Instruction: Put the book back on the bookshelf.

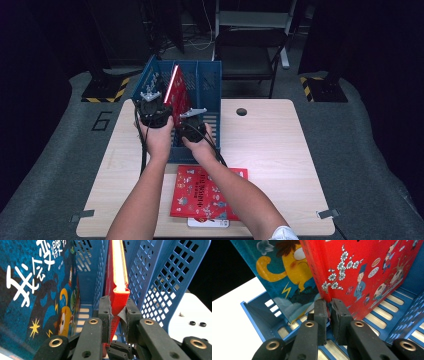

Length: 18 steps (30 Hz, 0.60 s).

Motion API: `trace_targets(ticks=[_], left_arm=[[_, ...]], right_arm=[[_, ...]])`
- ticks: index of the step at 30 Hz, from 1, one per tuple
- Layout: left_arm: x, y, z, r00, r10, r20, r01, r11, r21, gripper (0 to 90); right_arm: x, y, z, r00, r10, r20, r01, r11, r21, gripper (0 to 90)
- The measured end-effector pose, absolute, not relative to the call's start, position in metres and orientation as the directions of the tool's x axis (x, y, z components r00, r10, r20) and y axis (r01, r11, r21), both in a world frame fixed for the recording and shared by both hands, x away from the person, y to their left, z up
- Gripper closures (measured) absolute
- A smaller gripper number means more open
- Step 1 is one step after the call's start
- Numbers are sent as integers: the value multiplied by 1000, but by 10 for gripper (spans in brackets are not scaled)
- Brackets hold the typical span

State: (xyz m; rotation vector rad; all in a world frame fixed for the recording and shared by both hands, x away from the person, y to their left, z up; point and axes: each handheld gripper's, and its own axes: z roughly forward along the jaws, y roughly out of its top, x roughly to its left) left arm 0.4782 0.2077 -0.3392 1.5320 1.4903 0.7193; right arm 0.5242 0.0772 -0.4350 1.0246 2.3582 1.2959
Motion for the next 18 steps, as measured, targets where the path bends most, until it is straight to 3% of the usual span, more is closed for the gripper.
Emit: trace_targets(ticks=[18], left_arm=[[485, 211, -341, 112, 978, -174, 498, 96, 862, 788]], right_arm=[[530, 83, -436, -719, 688, 98, 458, 364, 811, 822]])
